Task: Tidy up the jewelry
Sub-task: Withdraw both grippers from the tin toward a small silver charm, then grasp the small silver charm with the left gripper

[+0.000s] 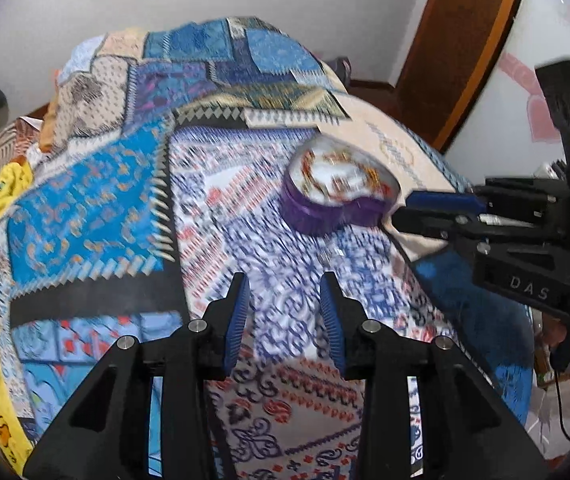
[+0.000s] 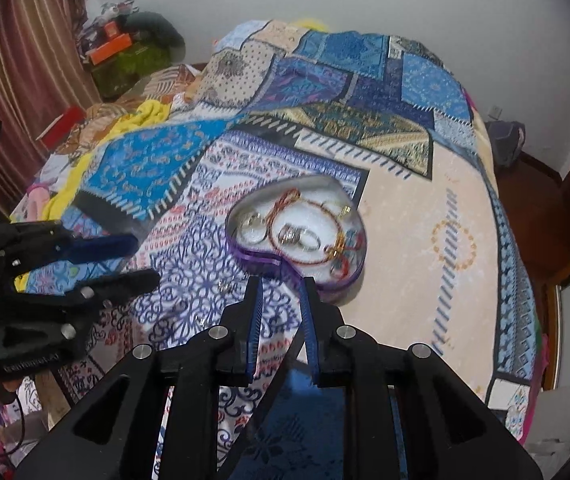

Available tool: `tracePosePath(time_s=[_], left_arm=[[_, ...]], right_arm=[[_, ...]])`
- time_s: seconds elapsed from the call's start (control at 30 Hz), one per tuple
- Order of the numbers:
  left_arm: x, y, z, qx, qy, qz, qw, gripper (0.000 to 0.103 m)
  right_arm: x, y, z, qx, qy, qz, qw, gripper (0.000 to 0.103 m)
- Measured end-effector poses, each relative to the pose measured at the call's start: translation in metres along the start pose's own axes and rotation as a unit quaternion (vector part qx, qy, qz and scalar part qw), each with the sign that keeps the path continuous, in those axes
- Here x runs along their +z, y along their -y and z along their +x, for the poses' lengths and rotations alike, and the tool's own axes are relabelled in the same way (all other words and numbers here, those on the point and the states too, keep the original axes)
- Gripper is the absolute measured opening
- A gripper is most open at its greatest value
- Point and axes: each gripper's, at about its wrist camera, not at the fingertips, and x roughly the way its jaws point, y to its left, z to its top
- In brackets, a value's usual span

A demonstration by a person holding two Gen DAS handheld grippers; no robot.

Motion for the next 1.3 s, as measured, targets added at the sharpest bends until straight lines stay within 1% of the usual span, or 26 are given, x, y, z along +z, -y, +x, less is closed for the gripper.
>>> tracePosePath(time_s=[0.07,0.17,0.3,0.5,0.53,0.57,0.63,0.7,0.73,0.77,0.8,0.93,1.07,1.2,1.3], left_arm=[[-0.004,0.005,0.004,-0.011,-0.005,0.001,0.9999,0.036],[-0.008,0.014,0.008,-0.025,-0.007,0.004,0.9997,0.036],[-0.007,0.023,0.017,-0.026,-0.008,0.008,0.9996,0.036],[-0.005,0.028,0.026,-0.037,-0.006,0.009,0.9993,0.035],[-0.004,0.027,0.028,-0.038,-0.006,0.006,0.9992,0.033],[-0.003,0.027,0.03,-0.04,-0.007,0.004,0.9992,0.027],[-0.004,0.028,0.032,-0.043,-0.011,0.004,0.999,0.02],[-0.004,0.028,0.032,-0.043,-0.011,0.006,0.999,0.017],[-0.004,0.028,0.032,-0.044,-0.012,0.006,0.999,0.011],[-0.004,0.027,0.032,-0.042,-0.013,0.006,0.999,0.008],[-0.004,0.026,0.032,-0.044,-0.012,0.006,0.9989,0.008],[-0.004,0.021,0.023,-0.036,0.002,-0.001,0.9994,0.008],[-0.002,0.008,0.005,-0.02,0.029,-0.011,0.9993,0.008],[-0.001,-0.006,-0.014,0.003,0.054,-0.012,0.9985,0.008],[-0.002,-0.015,-0.019,0.013,0.062,-0.018,0.9978,0.008]], right_arm=[[-0.003,-0.001,0.002,-0.011,-0.004,-0.005,1.0,0.017],[-0.008,0.0,0.002,-0.008,-0.009,-0.004,1.0,0.017],[-0.013,0.003,0.002,-0.021,-0.012,-0.002,1.0,0.017],[-0.02,0.008,0.0,-0.007,-0.014,0.009,1.0,0.017],[-0.02,0.008,0.0,-0.006,-0.015,0.01,1.0,0.017],[-0.021,0.008,0.0,-0.008,-0.015,0.01,1.0,0.017],[-0.022,0.008,0.0,-0.009,-0.015,0.008,1.0,0.017],[-0.023,0.007,-0.001,-0.004,-0.015,0.009,1.0,0.017],[-0.023,0.007,-0.001,-0.002,-0.015,0.009,1.0,0.017],[-0.023,0.006,-0.001,0.0,-0.016,0.009,1.0,0.017],[-0.023,0.006,-0.001,0.002,-0.016,0.009,1.0,0.017],[-0.021,0.002,0.001,0.006,-0.015,0.01,1.0,0.017],[-0.015,-0.005,0.008,0.018,-0.02,0.012,1.0,0.017],[-0.009,-0.019,0.017,0.019,-0.031,-0.002,0.999,0.017],[-0.006,-0.03,0.023,0.025,-0.037,-0.014,0.999,0.017]])
